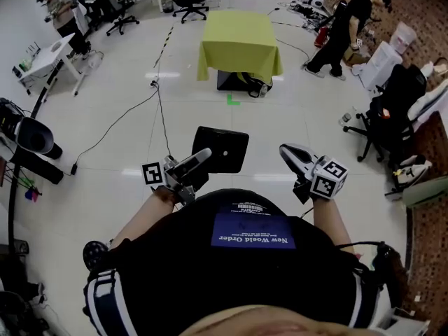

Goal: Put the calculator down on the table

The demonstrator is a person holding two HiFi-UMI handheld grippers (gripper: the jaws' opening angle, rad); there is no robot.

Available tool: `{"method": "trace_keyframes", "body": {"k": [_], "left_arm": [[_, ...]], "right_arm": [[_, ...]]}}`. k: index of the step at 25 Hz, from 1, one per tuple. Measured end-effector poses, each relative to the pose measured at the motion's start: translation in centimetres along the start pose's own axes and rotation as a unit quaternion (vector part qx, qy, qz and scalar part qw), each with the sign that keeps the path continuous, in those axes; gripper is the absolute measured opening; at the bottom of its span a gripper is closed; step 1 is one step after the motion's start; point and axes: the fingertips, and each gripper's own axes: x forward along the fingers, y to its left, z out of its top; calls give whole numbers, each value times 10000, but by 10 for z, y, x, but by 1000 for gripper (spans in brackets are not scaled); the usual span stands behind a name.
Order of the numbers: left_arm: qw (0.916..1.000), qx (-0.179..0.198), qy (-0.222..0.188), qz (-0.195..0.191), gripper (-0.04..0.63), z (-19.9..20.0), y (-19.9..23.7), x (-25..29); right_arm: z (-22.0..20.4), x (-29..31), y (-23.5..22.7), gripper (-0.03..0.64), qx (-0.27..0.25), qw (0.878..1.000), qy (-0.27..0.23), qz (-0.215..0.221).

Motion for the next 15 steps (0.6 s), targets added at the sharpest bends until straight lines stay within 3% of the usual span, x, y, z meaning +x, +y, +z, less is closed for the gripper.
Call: {"method": "trace_keyframes", "body": {"k": [6, 15], "left_arm": [[10000, -19, -49, 55, 129, 91, 22, -38], [9995, -112, -189, 208, 129, 152, 78, -16]], "right_arm": [[15, 87, -12, -12, 79, 9999, 32, -55], [35, 141, -84, -12, 147, 9998, 135, 38]]}}
